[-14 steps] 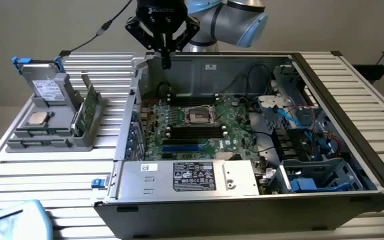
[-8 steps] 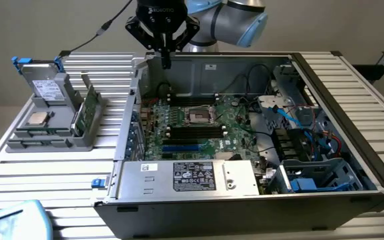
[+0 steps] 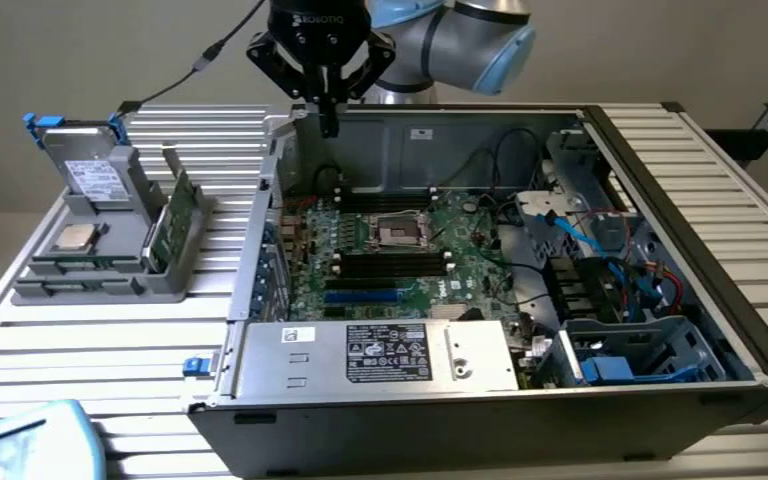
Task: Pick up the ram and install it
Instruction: 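Reach for the ram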
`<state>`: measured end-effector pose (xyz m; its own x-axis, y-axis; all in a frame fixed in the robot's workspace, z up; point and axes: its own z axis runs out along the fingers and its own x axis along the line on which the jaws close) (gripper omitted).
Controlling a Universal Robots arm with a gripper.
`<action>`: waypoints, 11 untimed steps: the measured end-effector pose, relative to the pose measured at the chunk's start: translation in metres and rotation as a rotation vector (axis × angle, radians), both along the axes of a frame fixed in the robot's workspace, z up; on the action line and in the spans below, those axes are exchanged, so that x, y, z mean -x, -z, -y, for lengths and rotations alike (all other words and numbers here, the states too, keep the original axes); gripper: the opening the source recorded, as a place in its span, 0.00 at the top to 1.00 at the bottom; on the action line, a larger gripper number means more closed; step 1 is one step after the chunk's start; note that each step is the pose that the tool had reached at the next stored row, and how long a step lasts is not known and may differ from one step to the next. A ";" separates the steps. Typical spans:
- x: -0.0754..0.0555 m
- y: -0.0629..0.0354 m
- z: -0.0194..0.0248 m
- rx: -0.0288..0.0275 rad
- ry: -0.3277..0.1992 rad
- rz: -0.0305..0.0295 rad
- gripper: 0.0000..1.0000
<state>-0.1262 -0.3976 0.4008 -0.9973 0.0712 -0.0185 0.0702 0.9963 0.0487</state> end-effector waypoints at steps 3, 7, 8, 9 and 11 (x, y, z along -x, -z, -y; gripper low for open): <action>0.013 0.0003 -0.0024 -0.0010 0.000 -0.0014 0.89; 0.031 0.0006 -0.0051 -0.0024 0.000 -0.0034 0.89; 0.036 0.0007 -0.0057 -0.0028 0.000 -0.0039 0.89; 0.040 0.0008 -0.0063 -0.0032 0.000 -0.0044 0.89; 0.049 0.0009 -0.0074 -0.0040 0.000 -0.0056 0.89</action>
